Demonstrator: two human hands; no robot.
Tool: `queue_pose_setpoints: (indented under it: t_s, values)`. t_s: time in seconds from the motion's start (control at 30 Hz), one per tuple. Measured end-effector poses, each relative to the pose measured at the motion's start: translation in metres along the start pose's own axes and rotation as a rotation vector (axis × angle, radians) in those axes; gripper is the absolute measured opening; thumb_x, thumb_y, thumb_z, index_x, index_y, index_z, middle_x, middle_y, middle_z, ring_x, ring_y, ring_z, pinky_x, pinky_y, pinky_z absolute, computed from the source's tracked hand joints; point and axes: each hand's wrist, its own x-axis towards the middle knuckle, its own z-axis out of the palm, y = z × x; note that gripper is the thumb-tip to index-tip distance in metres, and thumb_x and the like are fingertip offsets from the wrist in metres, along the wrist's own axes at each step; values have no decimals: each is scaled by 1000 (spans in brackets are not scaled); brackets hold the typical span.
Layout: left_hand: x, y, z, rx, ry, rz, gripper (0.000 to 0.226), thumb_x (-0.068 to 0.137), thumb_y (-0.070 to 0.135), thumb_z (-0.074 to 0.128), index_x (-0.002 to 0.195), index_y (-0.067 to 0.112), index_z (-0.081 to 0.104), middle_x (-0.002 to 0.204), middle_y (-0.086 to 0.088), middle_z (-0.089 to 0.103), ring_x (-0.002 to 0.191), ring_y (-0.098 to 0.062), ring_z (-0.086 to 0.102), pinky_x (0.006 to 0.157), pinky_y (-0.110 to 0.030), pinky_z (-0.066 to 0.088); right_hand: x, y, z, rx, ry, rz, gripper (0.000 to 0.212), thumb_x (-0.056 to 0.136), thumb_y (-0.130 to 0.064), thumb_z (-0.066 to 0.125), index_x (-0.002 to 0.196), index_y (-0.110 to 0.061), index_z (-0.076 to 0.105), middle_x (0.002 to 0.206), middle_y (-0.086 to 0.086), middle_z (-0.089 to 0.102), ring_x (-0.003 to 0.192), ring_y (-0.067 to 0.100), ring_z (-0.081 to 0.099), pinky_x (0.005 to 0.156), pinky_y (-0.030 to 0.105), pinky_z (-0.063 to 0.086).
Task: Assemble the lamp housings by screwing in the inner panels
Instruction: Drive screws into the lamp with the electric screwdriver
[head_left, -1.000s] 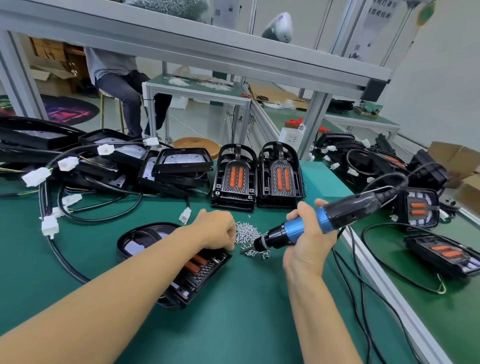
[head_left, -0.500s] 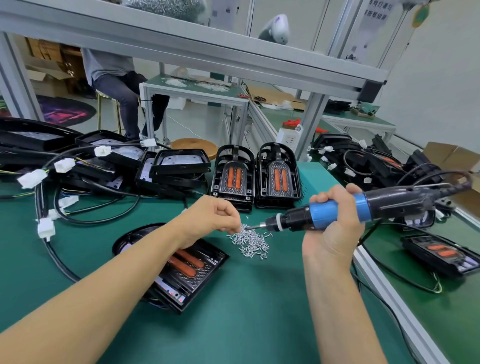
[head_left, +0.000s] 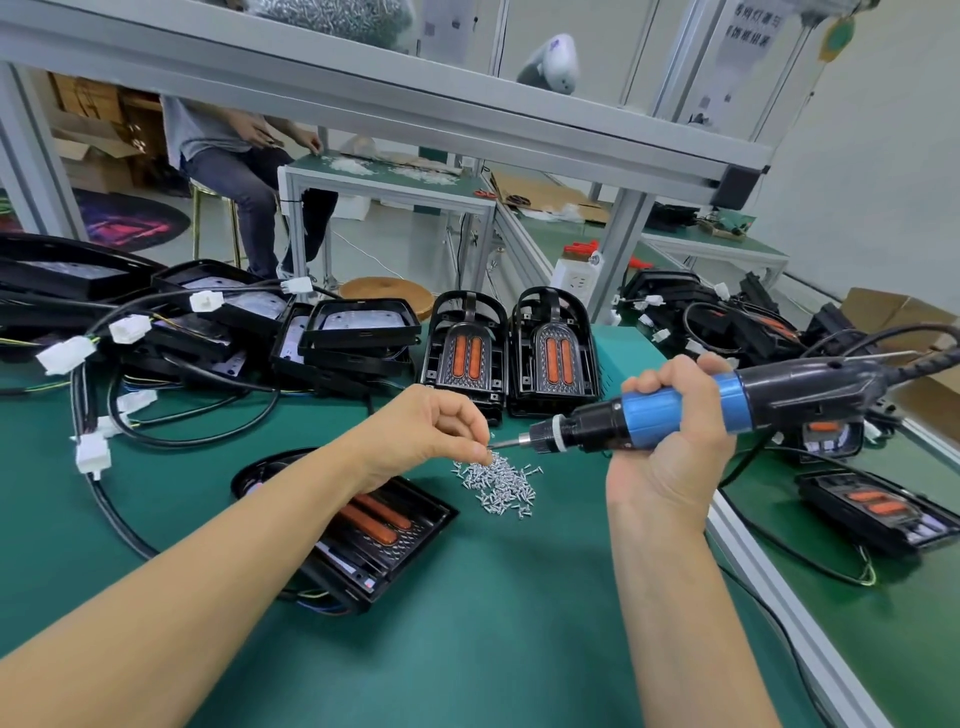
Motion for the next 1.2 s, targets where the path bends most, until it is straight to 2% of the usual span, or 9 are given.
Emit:
queue_pose_setpoints:
  t_s: [0.13,0.37,0.47,0.57,0.8,0.9,0.97,1.1,1.2]
  values:
    - [1,1,-2,64,-13,-13,15,74,4,79,73,16,71,75,-10,73,72,-13,68,73,-16,50,0,1,-1,-23,3,-5,23,88,4,54,93,-18,51,60,-7,54,53,9,54,61,23,50]
    - [20,-11,-7,891,-98,-208,15,78,11,72,81,25,74,61,24,59,65,5,56,71,-23,50,-6,10,2,-53,-1,22,25,87,6,54,93,-19,51,58,-8,55,52,8,54,60,22,50]
    - [24,-12,-3,972,-128,-236,16,78,10,69,83,25,75,67,20,64,65,3,54,53,-17,38,-11,14,5,-60,-16,27,26,85,5,55,94,-18,50,57,-7,54,52,9,54,59,22,50]
    - [25,-11,-1,999,-138,-224,16,78,11,70,85,23,76,80,10,70,73,-7,58,56,-20,40,-14,16,10,-57,-33,24,25,84,5,55,94,-18,50,57,-7,54,51,9,53,59,22,49]
    - [5,4,-17,774,-68,-199,17,83,12,69,96,19,77,74,16,64,65,5,55,64,-14,42,-19,14,21,-26,-89,34,25,84,5,52,91,-19,49,57,-8,52,52,8,51,64,22,48]
    - [-21,12,-44,639,185,-201,19,87,13,62,99,22,75,105,7,70,88,-10,62,86,-25,47,-25,17,28,4,-129,64,26,76,1,55,90,-21,49,59,-9,51,53,8,51,64,22,47]
    - [-47,5,-63,482,424,-217,21,91,15,59,104,24,73,110,7,67,101,-21,62,89,-32,45,-31,25,34,33,-152,104,26,74,0,55,88,-21,50,60,-8,51,52,7,50,60,20,47]
    - [-92,-25,-80,122,807,-258,16,95,17,55,106,20,67,109,4,62,99,-12,54,86,-25,35,-49,50,49,59,-195,200,27,76,4,55,89,-19,52,59,-6,51,50,8,51,58,21,48]
    - [-108,-44,-76,-55,851,-349,11,97,25,52,97,20,61,109,-2,60,95,-15,52,91,-32,40,-63,70,63,27,-228,262,26,73,1,57,90,-17,51,58,-5,51,49,9,51,56,21,48]
